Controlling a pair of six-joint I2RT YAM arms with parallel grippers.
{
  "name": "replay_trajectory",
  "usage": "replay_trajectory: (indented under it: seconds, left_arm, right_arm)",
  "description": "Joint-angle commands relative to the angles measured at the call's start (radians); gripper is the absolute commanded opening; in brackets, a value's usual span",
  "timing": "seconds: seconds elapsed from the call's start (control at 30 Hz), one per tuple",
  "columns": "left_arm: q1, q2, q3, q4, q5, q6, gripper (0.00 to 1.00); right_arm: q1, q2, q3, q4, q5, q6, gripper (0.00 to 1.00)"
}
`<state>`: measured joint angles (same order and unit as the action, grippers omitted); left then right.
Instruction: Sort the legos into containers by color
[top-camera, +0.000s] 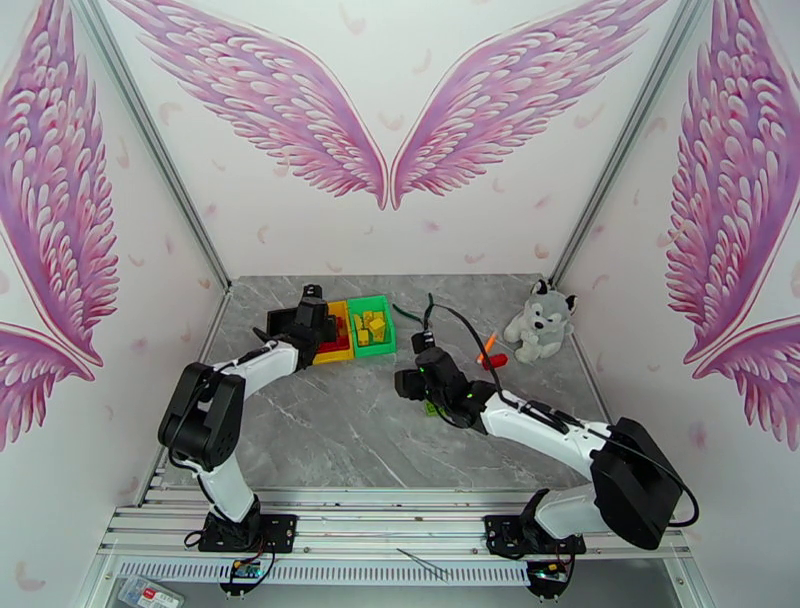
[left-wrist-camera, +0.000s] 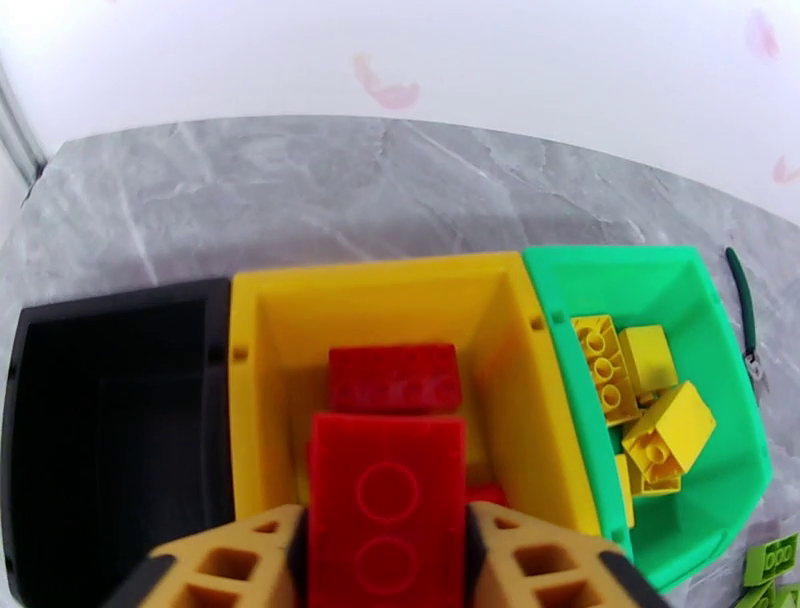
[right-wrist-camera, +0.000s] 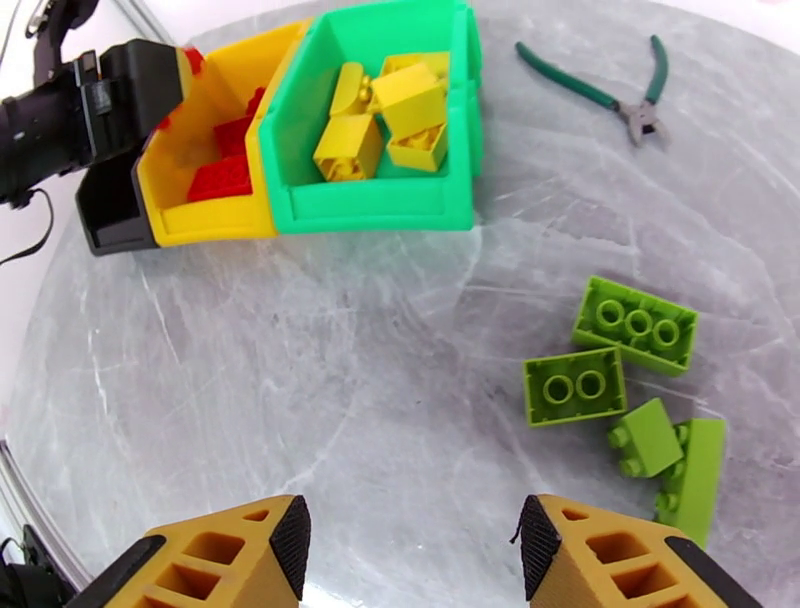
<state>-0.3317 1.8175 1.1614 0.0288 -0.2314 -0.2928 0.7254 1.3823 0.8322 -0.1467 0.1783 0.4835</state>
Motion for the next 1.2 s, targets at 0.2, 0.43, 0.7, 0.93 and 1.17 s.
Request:
replay_trajectory:
  seconds: [0.2, 0.43, 0.7, 0.93, 1.17]
  left_arm:
    - [-0.062, -0.045, -0.025, 0.074, 0.138, -0.02, 0.8]
    - [-0.23, -0.043, -0.089, 0.191, 0.186, -0.035, 0.87]
    - [-0.356, 0.091, -0.144, 0.4, 0.278, -0.15, 0.87]
    - [-0.361, 0.098, -0.219, 0.482, 0.3, -0.187, 0.87]
    - [-0.348, 0.08, -0.264, 0.502, 0.3, -0.185, 0.87]
  right_arm:
    - [-0.093, -0.149, -0.094, -0.077, 0.136, 0.085, 0.73]
    - [-0.229, -0.175, -0.128, -0.109, 0.215, 0.178, 0.77]
    - [-0.44, -0.024, -0.094, -0.134, 0.233, 0.321, 0.77]
    - [-0.559, 0.198, 0.042, -0.136, 0.145, 0.406, 0.64]
    - [-0.574, 0.312, 0.133, -0.133, 0.166, 0.466, 0.64]
